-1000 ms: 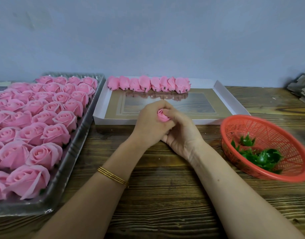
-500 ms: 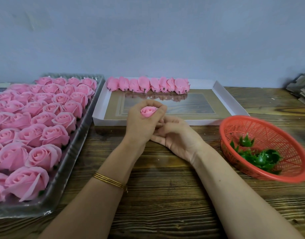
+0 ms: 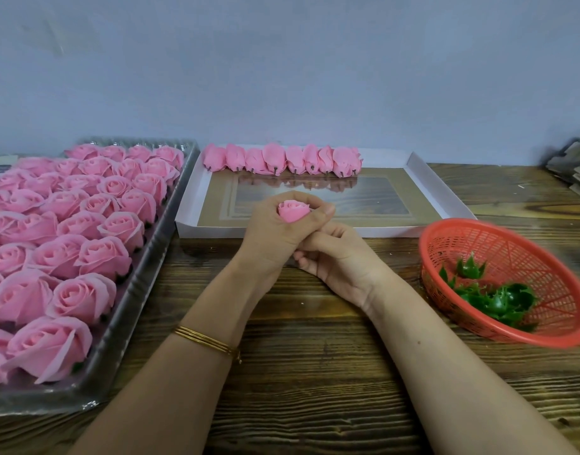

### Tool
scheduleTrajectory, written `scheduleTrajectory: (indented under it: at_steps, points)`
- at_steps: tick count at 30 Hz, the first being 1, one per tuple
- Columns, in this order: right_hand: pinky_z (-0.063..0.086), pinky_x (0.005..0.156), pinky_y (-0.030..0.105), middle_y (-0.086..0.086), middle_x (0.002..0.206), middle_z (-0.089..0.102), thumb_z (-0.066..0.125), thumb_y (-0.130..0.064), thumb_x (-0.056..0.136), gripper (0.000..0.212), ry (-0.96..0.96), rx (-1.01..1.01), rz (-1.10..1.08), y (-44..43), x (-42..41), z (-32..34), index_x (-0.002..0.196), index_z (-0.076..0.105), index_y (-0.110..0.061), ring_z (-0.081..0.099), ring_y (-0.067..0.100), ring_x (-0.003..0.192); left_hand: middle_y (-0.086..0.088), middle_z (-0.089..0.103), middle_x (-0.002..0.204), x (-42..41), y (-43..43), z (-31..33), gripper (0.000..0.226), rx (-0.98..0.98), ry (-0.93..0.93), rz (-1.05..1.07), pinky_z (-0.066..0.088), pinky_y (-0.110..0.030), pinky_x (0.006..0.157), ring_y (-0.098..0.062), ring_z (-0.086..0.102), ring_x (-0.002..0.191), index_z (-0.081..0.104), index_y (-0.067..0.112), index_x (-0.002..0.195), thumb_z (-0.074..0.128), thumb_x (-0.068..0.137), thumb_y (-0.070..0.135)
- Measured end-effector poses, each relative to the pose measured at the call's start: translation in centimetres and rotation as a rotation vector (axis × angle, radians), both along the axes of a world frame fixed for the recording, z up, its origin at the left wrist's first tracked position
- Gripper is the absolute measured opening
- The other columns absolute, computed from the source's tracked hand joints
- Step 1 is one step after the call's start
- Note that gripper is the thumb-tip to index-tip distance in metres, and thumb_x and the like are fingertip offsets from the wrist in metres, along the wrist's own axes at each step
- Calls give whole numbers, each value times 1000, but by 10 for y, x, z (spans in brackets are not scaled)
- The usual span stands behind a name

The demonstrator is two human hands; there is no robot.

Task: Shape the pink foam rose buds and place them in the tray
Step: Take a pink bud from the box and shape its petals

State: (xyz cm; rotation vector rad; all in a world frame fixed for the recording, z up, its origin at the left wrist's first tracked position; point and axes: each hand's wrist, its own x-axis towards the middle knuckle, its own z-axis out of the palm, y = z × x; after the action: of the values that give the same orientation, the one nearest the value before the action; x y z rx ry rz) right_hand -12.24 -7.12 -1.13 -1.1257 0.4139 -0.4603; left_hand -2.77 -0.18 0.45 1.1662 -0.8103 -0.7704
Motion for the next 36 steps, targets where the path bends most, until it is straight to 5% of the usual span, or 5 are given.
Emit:
scheduleTrajectory:
  at_steps: [6,13,20,28,36]
  points:
    - [51,62,21,9,71,60,57,1,80,11,3,152,36,1,0,6,88,64,-1,58,15,63,-5,65,71,0,0,-1,8,-5,-6,25,53,-27,59,-14,61,65,70,21,75,77,78,18]
    - [46,78,34,1,63,53,56,-45,79,38,44,200,67,3,-2,13,86,70,-11,56,20,69,-3,69,67,-3,1,-5,12,52,-256,160,57,-28,56,-13,65,58,68,21,85,75,83,11]
    - [51,78,33,8,84,67,56,-19,90,12,50,162,-5,3,3,10,92,67,-14,63,18,71,-6,70,77,-6,2,-4,19,75,-326,134,57,-24,60,-14,67,64,67,6,92,68,79,-7]
    - [50,50,19,-2,65,65,48,-11,94,36,-13,203,40,3,2,8,70,73,-19,54,3,46,-10,69,70,-7,1,-6,22,117,-405,140,54,-23,55,-15,65,59,67,11,91,64,77,-7]
    - [51,75,31,14,84,62,50,-29,83,42,-11,268,27,-3,1,8,108,59,4,61,23,75,10,63,61,-3,-3,-3,10,8,-183,336,49,-18,55,-1,59,56,66,16,80,74,84,11]
